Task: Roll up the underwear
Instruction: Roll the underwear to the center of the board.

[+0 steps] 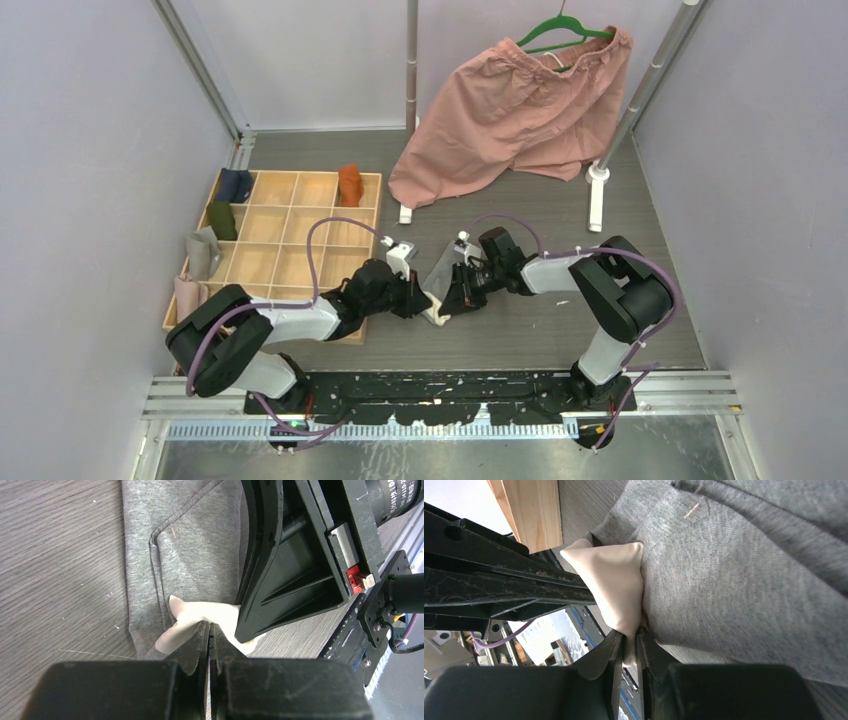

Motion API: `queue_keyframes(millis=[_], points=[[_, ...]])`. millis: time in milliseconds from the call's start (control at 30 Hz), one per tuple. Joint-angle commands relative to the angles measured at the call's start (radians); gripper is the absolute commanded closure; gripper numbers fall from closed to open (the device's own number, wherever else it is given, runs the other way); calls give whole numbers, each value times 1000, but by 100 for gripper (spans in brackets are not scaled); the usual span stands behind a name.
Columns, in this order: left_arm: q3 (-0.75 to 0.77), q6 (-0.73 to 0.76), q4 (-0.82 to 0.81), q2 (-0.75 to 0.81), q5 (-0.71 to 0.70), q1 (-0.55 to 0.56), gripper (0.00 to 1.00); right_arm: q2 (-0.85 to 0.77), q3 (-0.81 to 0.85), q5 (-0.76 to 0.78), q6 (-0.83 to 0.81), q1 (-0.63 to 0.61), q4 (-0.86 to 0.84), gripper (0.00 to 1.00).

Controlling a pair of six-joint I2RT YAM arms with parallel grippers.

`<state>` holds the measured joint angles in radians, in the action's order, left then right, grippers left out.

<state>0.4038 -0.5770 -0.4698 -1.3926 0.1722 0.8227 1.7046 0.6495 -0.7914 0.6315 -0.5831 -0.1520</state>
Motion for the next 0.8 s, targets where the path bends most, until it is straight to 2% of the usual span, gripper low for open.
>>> queue_keyframes(millis=[0,433,767], points=[[41,-14,-104,-13,7,3,99,3,44,-5,3,4,18,79],[36,-24,-75,-85,-82,3,99,-7,67,2,-11,6,61,74],[30,-44,-76,-145,-123,3,99,-62,100,67,-71,5,203,63]])
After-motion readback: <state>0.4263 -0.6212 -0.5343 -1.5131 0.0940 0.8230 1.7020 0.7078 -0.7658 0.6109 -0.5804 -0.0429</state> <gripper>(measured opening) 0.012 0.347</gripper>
